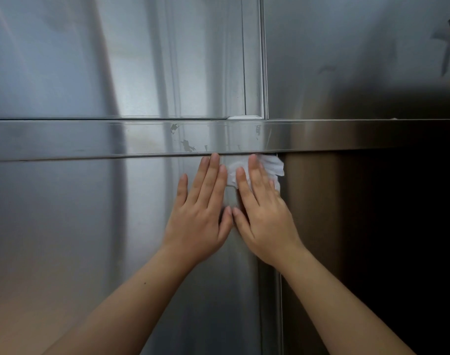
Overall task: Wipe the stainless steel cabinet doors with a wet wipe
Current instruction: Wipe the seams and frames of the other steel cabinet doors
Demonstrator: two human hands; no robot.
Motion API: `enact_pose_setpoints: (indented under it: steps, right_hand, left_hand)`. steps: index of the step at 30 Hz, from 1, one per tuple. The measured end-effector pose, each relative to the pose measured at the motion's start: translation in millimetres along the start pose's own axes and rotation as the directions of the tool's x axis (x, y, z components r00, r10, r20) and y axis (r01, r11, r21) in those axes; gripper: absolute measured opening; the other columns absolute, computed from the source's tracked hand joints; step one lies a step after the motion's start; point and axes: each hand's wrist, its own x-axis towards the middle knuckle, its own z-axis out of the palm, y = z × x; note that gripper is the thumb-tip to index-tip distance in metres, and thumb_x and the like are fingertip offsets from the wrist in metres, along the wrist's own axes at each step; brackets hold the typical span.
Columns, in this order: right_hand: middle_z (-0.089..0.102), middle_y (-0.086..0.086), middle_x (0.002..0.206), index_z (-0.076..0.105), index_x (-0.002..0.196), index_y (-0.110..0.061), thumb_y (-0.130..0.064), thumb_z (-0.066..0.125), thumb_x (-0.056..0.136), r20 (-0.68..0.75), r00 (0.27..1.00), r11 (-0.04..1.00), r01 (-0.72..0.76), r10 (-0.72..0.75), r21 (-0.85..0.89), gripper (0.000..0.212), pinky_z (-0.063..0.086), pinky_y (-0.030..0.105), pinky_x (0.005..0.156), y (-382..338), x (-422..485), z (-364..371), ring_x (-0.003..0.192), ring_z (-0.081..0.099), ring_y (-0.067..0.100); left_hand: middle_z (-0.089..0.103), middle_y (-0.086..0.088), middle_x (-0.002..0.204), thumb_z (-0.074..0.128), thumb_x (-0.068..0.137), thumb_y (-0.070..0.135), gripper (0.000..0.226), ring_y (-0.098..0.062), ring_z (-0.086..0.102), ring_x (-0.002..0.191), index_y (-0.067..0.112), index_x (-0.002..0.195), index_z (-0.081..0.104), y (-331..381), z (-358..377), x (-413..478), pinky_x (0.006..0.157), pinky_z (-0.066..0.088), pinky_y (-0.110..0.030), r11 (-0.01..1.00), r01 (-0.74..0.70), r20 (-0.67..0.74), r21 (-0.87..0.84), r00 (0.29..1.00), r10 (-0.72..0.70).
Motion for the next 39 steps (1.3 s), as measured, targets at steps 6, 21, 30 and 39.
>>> enact_pose_setpoints:
  steps: [6,21,30,39]
  right_hand:
    - [0.011,0.016,0.155,0.016,0.148,-0.008,-0.037,0.041,0.095,0.026,0.999,1.000,-0.020,0.020,-0.005,0.066,0.019,0.045,0.111,-3.1,-14.3,-0.8,0.145,0.011,0.026]
    - [0.013,0.014,0.157,0.011,0.149,-0.012,-0.044,0.039,0.094,0.090,0.995,0.999,0.040,-0.037,-0.033,0.070,0.020,0.042,0.115,5.7,-3.6,-8.8,0.145,0.012,0.026]
    - [0.008,0.011,0.157,0.009,0.149,-0.013,-0.043,0.040,0.094,0.074,0.997,1.000,0.017,-0.016,-0.013,0.070,0.003,0.034,0.118,1.2,-8.7,-4.8,0.146,0.006,0.024]
    - [0.015,0.013,0.156,0.017,0.148,-0.010,-0.040,0.040,0.093,0.078,0.995,0.998,0.061,-0.059,-0.027,0.068,0.009,0.036,0.118,10.3,7.2,-10.6,0.145,0.013,0.026]
  left_hand:
    - [0.024,-0.019,0.152,0.036,0.089,0.027,0.063,-0.028,0.022,0.141,-0.001,0.144,0.027,-0.7,-1.7,-1.4,0.114,0.015,-0.049,1.000,-0.008,0.020,0.018,1.000,0.008]
    - [0.026,-0.020,0.151,0.035,0.087,0.025,0.063,-0.030,0.025,0.141,-0.002,0.143,0.030,-0.4,-4.1,-1.2,0.112,0.018,-0.050,1.000,-0.008,0.023,-0.001,1.000,0.008]
    - [0.024,-0.020,0.152,0.034,0.086,0.024,0.063,-0.030,0.023,0.141,-0.002,0.143,0.028,-0.4,-4.1,-0.4,0.112,0.018,-0.051,1.000,0.000,0.030,-0.003,1.000,0.000]
    - [0.026,-0.020,0.151,0.034,0.088,0.025,0.062,-0.030,0.023,0.141,-0.001,0.144,0.029,-2.0,-4.0,-1.3,0.112,0.020,-0.052,1.000,-0.013,0.024,0.016,1.000,0.012]
